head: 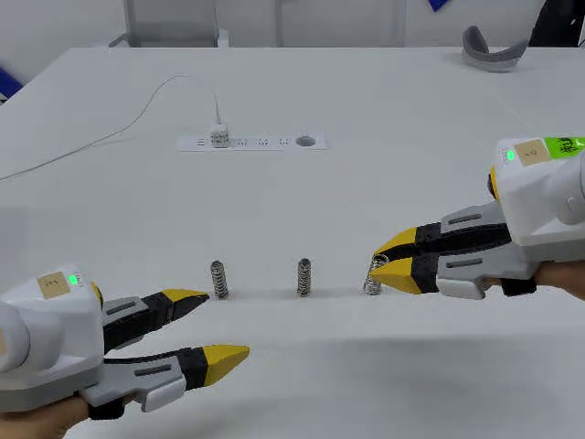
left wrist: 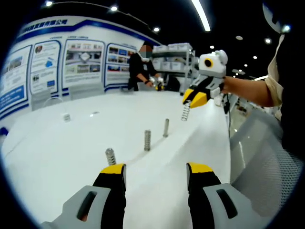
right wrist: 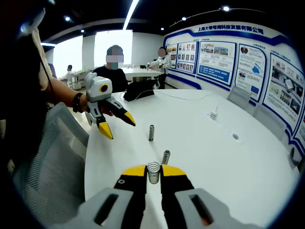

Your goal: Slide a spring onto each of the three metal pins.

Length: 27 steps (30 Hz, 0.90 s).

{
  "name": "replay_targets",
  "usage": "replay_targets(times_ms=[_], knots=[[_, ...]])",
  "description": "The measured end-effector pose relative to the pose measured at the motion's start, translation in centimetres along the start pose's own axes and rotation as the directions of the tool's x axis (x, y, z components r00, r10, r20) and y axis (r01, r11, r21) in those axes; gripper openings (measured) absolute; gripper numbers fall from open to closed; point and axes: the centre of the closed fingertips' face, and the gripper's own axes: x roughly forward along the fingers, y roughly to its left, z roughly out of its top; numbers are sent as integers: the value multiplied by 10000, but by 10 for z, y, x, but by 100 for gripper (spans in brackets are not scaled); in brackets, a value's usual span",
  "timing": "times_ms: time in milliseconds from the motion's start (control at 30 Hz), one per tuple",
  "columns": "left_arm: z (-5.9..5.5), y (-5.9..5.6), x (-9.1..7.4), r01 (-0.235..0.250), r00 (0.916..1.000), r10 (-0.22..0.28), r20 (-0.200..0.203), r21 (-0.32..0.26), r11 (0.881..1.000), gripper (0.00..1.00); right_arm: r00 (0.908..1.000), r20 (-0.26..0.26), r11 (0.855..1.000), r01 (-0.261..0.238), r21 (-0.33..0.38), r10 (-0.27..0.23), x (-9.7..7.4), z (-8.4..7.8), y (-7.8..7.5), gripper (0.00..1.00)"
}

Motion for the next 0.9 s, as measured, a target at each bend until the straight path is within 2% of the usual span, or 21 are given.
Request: replay_targets(times_ms=[200, 500, 900], knots=[[-1, 3, -3, -140, 9999, 140, -26, -67, 9999, 52, 9998, 3, 9997, 211, 123, -211, -4, -2, -10, 12], [-1, 5, -4, -210, 9998, 210, -63, -110, 9997, 53, 9976, -20, 9971, 694, 319, -694, -12, -4, -33, 12], [-4, 8, -6, -295, 9995, 294, -70, -184, 9994, 53, 9924, -70, 9904, 1231, 631, -1229, -3, -9, -57, 12]])
